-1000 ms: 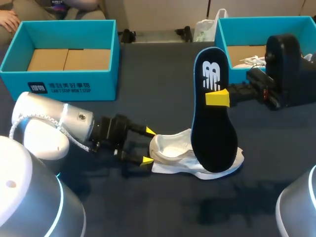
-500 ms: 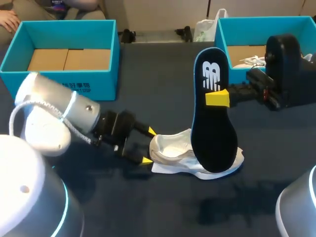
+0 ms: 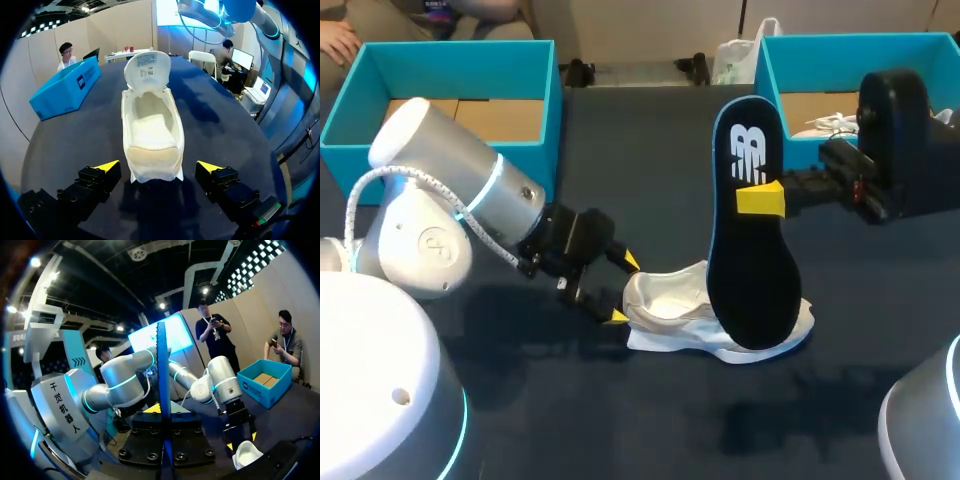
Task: Take the shoe out of the shoebox, open the shoe tongue, remove and reinsert the insole, then place the shoe into the shoebox
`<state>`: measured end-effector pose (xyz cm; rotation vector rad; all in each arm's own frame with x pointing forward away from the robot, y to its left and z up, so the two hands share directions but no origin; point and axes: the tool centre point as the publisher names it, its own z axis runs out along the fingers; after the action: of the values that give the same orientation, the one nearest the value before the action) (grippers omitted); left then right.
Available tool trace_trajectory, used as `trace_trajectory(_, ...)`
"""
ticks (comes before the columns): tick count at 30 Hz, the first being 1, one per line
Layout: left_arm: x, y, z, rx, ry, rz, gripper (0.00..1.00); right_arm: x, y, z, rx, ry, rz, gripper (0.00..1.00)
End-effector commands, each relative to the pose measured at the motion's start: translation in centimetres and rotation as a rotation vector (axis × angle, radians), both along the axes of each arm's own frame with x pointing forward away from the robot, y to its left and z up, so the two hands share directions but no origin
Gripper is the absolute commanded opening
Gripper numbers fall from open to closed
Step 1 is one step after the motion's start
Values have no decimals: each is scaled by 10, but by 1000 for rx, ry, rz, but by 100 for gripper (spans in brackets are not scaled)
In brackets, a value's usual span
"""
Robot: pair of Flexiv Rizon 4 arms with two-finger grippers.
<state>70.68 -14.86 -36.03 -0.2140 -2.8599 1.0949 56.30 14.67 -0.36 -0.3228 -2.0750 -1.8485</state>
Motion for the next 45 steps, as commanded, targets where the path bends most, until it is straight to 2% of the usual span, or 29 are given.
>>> trace_trajectory(1,-1,-14,21,419,-76,52,100,1,2,0,-2,2,1,0)
trace_trajectory(2,-4,-14,27,466,-136,77,100,1,2,0,-2,2,1,0)
trace_trajectory(12,-4,-14,27,466,-136,77,100,1,2,0,-2,2,1,0)
trace_trajectory(19,9,-23,28,599,-47,89,100,1,2,0,-2,2,1,0)
trace_trajectory(27,12,-32,23,676,-62,94,100,1,2,0,-2,2,1,0)
trace_trajectory(34,12,-38,21,686,-62,93,100,1,2,0,-2,2,1,0)
trace_trajectory(38,16,-46,33,653,-76,85,100,1,2,0,-2,2,1,0)
trace_trajectory(45,24,-72,38,656,-117,76,100,1,2,0,-2,2,1,0)
